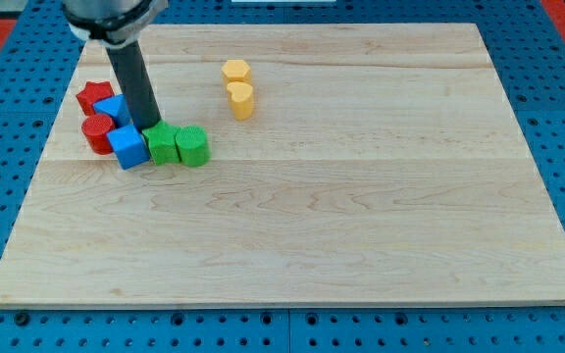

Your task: Place the blue cube to the right of the blue triangle

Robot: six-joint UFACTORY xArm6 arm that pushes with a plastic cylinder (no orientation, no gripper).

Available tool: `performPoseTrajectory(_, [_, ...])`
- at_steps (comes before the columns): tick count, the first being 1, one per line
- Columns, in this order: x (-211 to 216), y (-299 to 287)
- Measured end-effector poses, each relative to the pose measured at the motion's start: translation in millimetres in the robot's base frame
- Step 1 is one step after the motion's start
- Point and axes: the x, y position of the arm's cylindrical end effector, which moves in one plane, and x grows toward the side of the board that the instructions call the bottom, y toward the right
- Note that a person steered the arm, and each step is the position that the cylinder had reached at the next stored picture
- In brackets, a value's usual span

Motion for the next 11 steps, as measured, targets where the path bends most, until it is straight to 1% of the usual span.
performPoseTrajectory(1, [39.5, 11.5])
performPoseTrajectory(2, [42.3, 11.2])
performPoseTrajectory(3, [67.2, -25.8])
performPoseTrajectory(4, [62.1, -73.3])
performPoseTrajectory(5, [59.3, -55.8])
performPoseTrajectory(6, [65.5, -11.7])
performPoseTrajectory(9, [5.3, -25.1])
performPoseTrajectory(10, [14.2, -33.5])
performPoseTrajectory(11, [19.5, -85.2])
